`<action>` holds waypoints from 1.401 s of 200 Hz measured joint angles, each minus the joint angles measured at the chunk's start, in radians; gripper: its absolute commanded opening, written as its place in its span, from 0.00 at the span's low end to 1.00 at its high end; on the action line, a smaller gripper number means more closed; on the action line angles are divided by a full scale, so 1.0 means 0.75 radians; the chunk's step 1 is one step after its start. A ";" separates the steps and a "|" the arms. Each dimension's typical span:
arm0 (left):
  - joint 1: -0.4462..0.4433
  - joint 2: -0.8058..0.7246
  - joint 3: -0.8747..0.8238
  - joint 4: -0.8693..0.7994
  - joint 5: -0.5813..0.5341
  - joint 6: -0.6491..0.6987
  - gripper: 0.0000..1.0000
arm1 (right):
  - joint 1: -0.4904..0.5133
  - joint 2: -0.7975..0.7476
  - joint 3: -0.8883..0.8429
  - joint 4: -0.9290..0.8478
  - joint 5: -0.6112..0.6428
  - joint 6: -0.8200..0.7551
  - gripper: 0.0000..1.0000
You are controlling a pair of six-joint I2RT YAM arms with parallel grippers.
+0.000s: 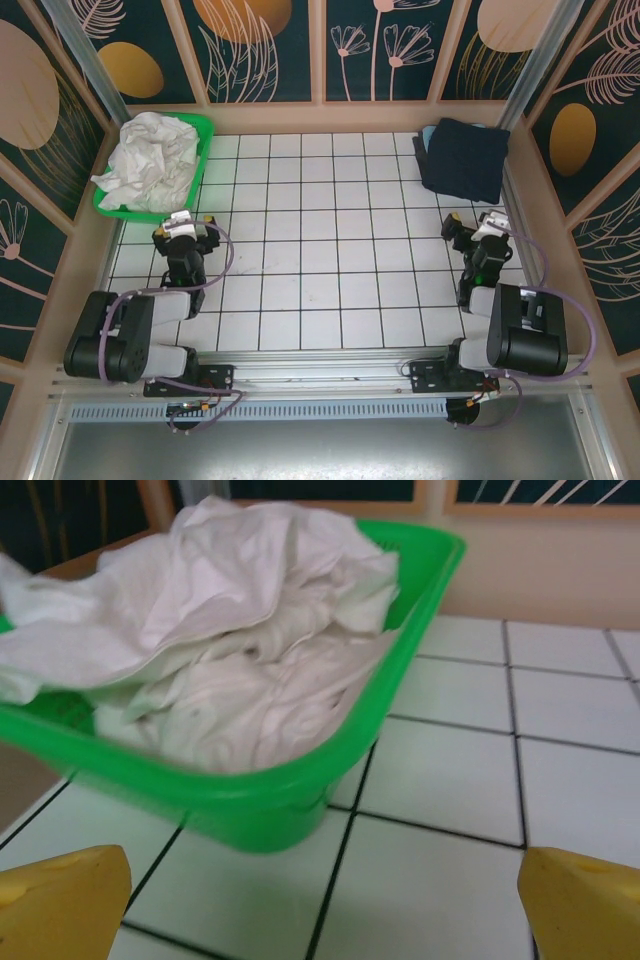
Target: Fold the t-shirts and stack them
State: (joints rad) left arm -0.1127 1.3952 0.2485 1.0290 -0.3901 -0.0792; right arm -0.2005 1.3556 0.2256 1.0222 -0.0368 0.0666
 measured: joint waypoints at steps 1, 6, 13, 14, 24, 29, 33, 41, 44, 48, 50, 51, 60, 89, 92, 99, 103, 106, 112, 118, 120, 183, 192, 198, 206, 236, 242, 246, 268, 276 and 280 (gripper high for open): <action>0.001 0.005 0.000 0.006 0.002 0.000 0.99 | 0.000 0.000 0.000 0.001 -0.002 0.000 0.99; 0.011 0.040 0.001 0.055 0.021 0.000 0.99 | -0.002 0.000 0.000 0.001 -0.018 -0.001 0.99; 0.036 0.080 0.002 0.091 0.049 -0.005 0.99 | -0.003 0.000 -0.001 0.001 -0.039 -0.001 0.99; 0.040 0.086 0.002 0.095 0.053 -0.005 0.99 | -0.003 0.000 -0.001 0.001 -0.041 -0.001 0.99; 0.087 0.119 0.002 0.108 0.089 -0.016 0.99 | -0.003 -0.001 -0.004 0.010 -0.075 -0.006 0.99; 0.103 0.125 0.002 0.111 0.097 -0.018 0.99 | -0.003 -0.002 -0.008 0.020 -0.094 -0.009 0.99; 0.116 0.127 0.002 0.117 0.104 -0.022 0.99 | -0.003 -0.004 -0.013 0.028 -0.103 -0.010 0.99; 0.129 0.127 0.002 0.131 0.119 -0.026 0.99 | -0.003 -0.008 -0.023 0.039 -0.124 -0.011 0.99; 0.131 0.127 0.002 0.137 0.124 -0.027 0.99 | -0.003 -0.009 -0.025 0.041 -0.129 -0.012 0.99; 0.131 0.127 0.002 0.144 0.130 -0.030 0.99 | -0.002 -0.009 -0.027 0.041 -0.139 -0.014 0.99; 0.131 0.127 0.002 0.148 0.134 -0.030 0.99 | -0.001 -0.009 -0.028 0.041 -0.142 -0.017 0.99; 0.131 0.127 0.002 0.150 0.135 -0.030 0.99 | 0.001 -0.009 -0.028 0.041 -0.145 -0.018 0.99; 0.131 0.127 0.002 0.163 0.149 -0.031 0.99 | 0.013 -0.009 -0.028 0.040 -0.154 -0.029 0.99; 0.131 0.127 0.002 0.185 0.170 -0.031 0.99 | 0.149 -0.007 -0.043 0.102 -0.188 -0.079 0.99; 0.131 0.127 0.002 0.186 0.171 -0.031 0.99 | 0.160 -0.005 -0.043 0.109 -0.187 -0.079 0.99; 0.131 0.127 0.002 0.189 0.173 -0.031 0.99 | 0.175 0.011 -0.043 0.138 -0.183 -0.075 0.99; 0.131 0.127 0.002 0.190 0.173 -0.031 0.99 | 0.174 0.027 -0.043 0.161 -0.180 -0.072 0.99; 0.131 0.127 0.002 0.190 0.174 -0.031 0.99 | 0.170 0.044 -0.044 0.188 -0.177 -0.062 0.99; 0.131 0.127 0.002 0.190 0.176 -0.031 0.99 | 0.154 0.098 -0.051 0.263 -0.175 -0.045 0.99; 0.131 0.127 0.002 0.190 0.181 -0.031 0.99 | 0.138 0.155 -0.059 0.332 -0.174 -0.040 0.99; 0.131 0.127 0.002 0.190 0.183 -0.031 0.99 | 0.133 0.178 -0.062 0.355 -0.176 -0.036 0.99; 0.131 0.161 -0.005 0.262 0.294 -0.014 0.99 | 0.199 0.282 -0.065 0.408 0.005 -0.035 0.99; 0.131 0.161 -0.005 0.264 0.301 -0.014 0.99 | 0.205 0.282 -0.059 0.408 0.024 -0.035 0.99; 0.131 0.161 -0.005 0.264 0.302 -0.014 0.99 | 0.208 0.282 -0.057 0.408 0.034 -0.035 0.99; 0.131 0.161 -0.005 0.264 0.302 -0.014 0.99 | 0.210 0.282 -0.056 0.408 0.048 -0.035 0.99; 0.131 0.161 -0.005 0.265 0.302 -0.014 0.99 | 0.213 0.282 -0.056 0.408 0.071 -0.035 0.99; 0.131 0.161 -0.005 0.265 0.302 -0.014 0.99 | 0.213 0.282 -0.056 0.408 0.075 -0.035 0.99; 0.131 0.161 -0.005 0.266 0.302 -0.014 0.99 | 0.213 0.282 -0.056 0.408 0.077 -0.035 0.99; 0.131 0.161 -0.005 0.267 0.302 -0.014 0.99 | 0.214 0.282 -0.053 0.407 0.082 -0.036 0.99; 0.131 0.161 -0.005 0.268 0.302 -0.014 0.99 | 0.216 0.282 -0.050 0.407 0.083 -0.036 0.99; 0.131 0.161 -0.005 0.268 0.302 -0.014 0.99 | 0.217 0.282 -0.048 0.407 0.084 -0.036 0.99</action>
State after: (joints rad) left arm -0.0147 1.5158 0.2447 1.2301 -0.1635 -0.0895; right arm -0.0380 1.5669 0.1898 1.3273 0.0261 0.0395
